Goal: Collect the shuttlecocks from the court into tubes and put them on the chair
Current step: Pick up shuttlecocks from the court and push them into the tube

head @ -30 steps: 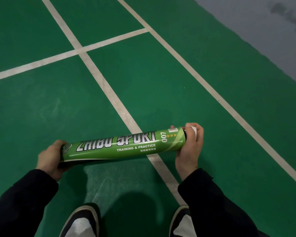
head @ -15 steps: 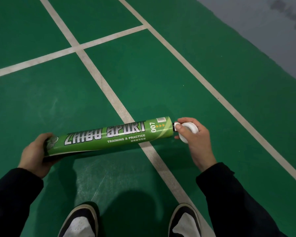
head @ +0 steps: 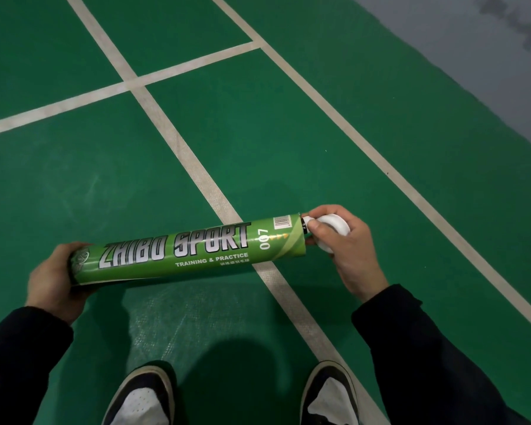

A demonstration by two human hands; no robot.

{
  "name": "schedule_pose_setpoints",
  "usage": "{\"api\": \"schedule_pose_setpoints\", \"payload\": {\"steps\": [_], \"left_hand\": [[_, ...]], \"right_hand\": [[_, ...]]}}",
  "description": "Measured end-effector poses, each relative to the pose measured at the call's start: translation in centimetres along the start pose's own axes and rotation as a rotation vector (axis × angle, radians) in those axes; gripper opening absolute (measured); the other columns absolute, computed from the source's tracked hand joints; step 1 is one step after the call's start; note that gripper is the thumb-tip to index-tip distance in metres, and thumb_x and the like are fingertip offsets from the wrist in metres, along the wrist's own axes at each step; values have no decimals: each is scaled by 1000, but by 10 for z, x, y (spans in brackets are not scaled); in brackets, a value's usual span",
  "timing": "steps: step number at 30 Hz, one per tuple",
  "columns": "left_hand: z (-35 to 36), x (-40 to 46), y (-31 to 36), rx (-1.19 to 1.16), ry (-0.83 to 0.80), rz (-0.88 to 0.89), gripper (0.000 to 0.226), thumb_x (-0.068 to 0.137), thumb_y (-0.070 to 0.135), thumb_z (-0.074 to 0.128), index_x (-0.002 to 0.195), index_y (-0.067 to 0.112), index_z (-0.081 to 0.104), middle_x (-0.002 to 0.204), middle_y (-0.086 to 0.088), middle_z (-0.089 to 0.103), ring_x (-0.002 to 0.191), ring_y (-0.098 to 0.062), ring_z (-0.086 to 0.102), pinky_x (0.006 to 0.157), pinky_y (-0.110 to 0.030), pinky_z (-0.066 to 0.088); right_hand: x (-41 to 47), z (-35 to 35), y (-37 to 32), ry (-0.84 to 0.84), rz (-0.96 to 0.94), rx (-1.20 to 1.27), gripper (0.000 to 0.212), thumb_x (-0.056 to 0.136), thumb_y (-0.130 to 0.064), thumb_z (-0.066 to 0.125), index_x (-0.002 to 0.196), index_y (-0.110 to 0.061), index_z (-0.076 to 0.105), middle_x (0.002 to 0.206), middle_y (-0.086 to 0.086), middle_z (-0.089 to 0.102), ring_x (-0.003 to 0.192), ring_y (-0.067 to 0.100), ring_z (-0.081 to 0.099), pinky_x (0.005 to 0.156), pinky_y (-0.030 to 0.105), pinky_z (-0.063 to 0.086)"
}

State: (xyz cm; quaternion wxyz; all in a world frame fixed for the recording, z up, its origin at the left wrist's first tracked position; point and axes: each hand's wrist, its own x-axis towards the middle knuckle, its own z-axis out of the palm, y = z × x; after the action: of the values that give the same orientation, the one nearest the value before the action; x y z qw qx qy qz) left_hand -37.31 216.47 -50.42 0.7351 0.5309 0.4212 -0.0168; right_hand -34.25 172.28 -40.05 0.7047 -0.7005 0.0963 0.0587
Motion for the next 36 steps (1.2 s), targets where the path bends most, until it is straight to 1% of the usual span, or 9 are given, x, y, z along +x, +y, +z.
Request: {"api": "schedule_pose_setpoints", "payload": {"steps": [2,5,7,12,16,21,25,32,36], "left_hand": [[-4,1,-3,-18,30,-34,32,72,43,72,95,21,71,103,-6,70,77,-14,70,57,-33,63],[-2,0,-9,-43,40,-66,18,89,36,64,91,19,69,89,-2,71,67,-13,71,57,-36,64],[1,-1,-12,-42,45,-70,16,94,32,61,89,18,68,81,0,73,63,-12,71,55,-34,63],[11,-3,-12,-48,21,-83,17,99,27,56,88,19,66,71,4,73,60,-9,70,50,-31,61],[17,-2,-15,-90,-23,-106,14,95,30,58,89,20,66,78,0,72,67,-13,71,58,-36,64],[10,4,-16,-62,-26,-61,14,88,32,63,90,19,69,94,-3,71,80,-15,70,62,-38,65],[7,5,-10,-24,-42,-25,19,91,33,60,92,18,71,94,-3,70,72,-12,71,59,-32,63],[4,5,-6,-35,-58,-36,19,88,36,60,93,21,71,92,-1,70,74,-13,70,59,-29,62],[5,3,-12,-50,-76,-60,16,90,33,59,94,21,70,91,0,72,77,-14,71,61,-31,63]], "right_hand": [[-3,3,1,-2,10,14,9,87,-10,74,95,-12,71,106,14,75,91,22,70,75,34,61],[-9,9,6,37,45,162,14,81,-18,77,92,-14,68,104,15,73,89,23,69,70,32,59],[-11,9,9,57,58,222,17,80,-19,76,93,-14,67,103,15,70,87,22,67,69,31,58],[-15,8,9,155,43,339,10,88,-5,68,95,-12,64,101,12,70,85,19,67,66,27,58],[-11,4,2,194,4,403,14,93,3,62,95,-11,63,101,12,69,88,19,68,69,28,59],[-5,-7,1,117,-2,138,15,89,1,70,92,-14,69,103,10,73,94,23,67,77,34,59],[-6,-7,0,22,7,84,12,88,-1,71,92,-12,69,107,16,74,95,24,70,79,37,60],[-9,-5,4,-44,100,246,14,83,-10,72,91,-12,61,113,15,73,97,25,70,73,32,60],[-10,0,4,27,66,292,14,86,-4,69,89,-13,58,109,15,72,96,26,68,73,32,60]]}}
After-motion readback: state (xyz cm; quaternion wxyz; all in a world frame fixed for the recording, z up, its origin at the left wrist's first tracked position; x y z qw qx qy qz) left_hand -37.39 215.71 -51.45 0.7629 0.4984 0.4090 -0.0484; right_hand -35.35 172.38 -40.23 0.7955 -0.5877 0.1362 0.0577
